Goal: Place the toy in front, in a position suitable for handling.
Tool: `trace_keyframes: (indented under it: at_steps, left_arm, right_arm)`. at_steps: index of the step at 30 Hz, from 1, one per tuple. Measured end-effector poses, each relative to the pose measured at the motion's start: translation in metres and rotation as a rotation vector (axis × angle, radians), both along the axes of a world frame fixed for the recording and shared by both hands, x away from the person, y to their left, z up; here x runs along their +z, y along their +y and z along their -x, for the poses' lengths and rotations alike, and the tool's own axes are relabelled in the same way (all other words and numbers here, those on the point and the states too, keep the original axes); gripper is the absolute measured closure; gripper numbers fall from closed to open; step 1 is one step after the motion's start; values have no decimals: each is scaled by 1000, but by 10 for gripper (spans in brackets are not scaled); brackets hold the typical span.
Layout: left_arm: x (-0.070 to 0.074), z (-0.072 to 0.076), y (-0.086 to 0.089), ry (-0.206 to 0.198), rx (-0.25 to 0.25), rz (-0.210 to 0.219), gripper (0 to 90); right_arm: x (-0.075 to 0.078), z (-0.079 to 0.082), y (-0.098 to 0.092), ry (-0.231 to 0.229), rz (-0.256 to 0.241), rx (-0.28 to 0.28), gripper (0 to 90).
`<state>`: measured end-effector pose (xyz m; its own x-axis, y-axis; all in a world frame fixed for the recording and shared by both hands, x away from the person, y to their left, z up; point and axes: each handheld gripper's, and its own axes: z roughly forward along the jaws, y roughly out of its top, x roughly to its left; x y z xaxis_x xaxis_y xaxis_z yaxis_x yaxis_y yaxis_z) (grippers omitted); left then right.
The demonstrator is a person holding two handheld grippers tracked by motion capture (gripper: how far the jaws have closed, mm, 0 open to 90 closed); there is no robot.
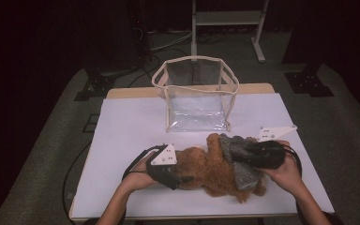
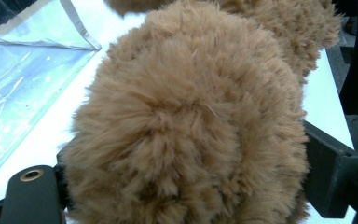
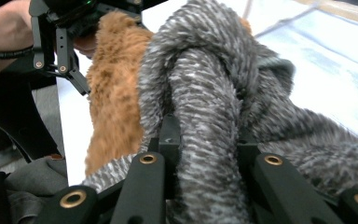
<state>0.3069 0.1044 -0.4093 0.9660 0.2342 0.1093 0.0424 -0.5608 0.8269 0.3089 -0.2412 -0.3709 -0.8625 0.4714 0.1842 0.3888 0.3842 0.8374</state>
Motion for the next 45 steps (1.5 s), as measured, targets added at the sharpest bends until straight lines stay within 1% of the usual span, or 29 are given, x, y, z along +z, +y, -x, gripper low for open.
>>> trace_keyframes:
  at_steps: [2,4,6,8,9,10,12,13,15,16,17,18,19,20,21,22,25,26,27,29,31,32,35,36,37,38,41,44,45]
  left_arm:
    - [0,0,-2,2,4,-5,162]
    - [1,1,-2,-3,0,-18,162]
    - [1,2,-2,-8,-2,-24,162]
    - [1,2,-1,-7,-5,-28,162]
    - [1,2,-1,-7,-5,-28,162]
    - [1,2,-1,-11,-8,-31,162]
    - [0,3,-2,-11,-7,-27,161]
    - [1,3,-2,-13,-8,-29,161]
    - [1,3,-2,-16,-9,-33,161]
    - [1,3,-2,-19,-10,-38,161]
    - [1,3,-2,-18,-9,-36,161]
    - [1,3,-2,-19,-9,-37,161]
    - [1,3,-2,-19,-9,-37,161]
    - [1,3,-2,-19,-10,-39,161]
    - [1,3,-2,-19,-10,-39,161]
    - [1,3,-2,-19,-7,-39,161]
    - [0,2,-2,-12,-2,-40,161]
    - [0,2,-2,-9,2,-38,161]
    - [0,2,-2,-9,2,-38,161]
    - [0,1,-2,-3,8,-33,161]
    - [0,1,-2,7,14,-24,161]
    - [0,1,-2,7,14,-24,161]
    - [0,0,-2,9,15,-22,161]
    - [0,0,-3,12,18,-18,160]
    - [0,0,-3,14,18,-18,160]
    - [1,-1,-3,16,20,-18,160]
    - [1,-1,-3,17,19,-20,160]
    - [1,0,-4,14,19,-27,160]
    - [1,0,-4,14,19,-27,159]
  right_arm:
    - [4,3,-11,0,1,-31,723]
    - [6,3,-11,-5,4,-36,724]
    - [14,1,-7,-18,15,-34,724]
    - [28,-7,2,-45,16,-28,725]
    - [28,-7,2,-45,16,-28,725]
    - [39,-15,9,-62,18,-25,725]
    - [44,-20,12,-58,10,-21,725]
    - [49,-31,20,-44,10,-16,727]
    - [49,-35,23,-39,15,-15,727]
    - [47,-39,26,-23,13,-9,728]
    - [41,-46,34,12,22,1,729]
    - [36,-47,37,20,33,8,730]
    - [36,-47,37,20,33,8,730]
    - [25,-45,44,43,43,24,732]
    - [25,-45,44,43,43,24,732]
    - [14,-40,49,58,53,34,736]
    - [5,-32,49,57,64,35,737]
    - [5,-28,42,61,47,35,735]
    - [5,-28,42,61,47,35,735]
    - [9,-23,29,49,43,20,733]
    - [12,-18,11,32,49,-15,733]
    - [12,-18,11,32,49,-15,733]
    - [8,-13,-16,31,65,-71,730]
    - [6,-12,-25,43,59,-90,730]
    - [6,-12,-25,43,59,-90,730]
    - [5,-12,-38,50,52,-116,729]
    - [7,-12,-44,42,57,-132,728]
    - [20,-11,-45,17,50,-142,730]
    - [20,-11,-45,17,50,-142,730]
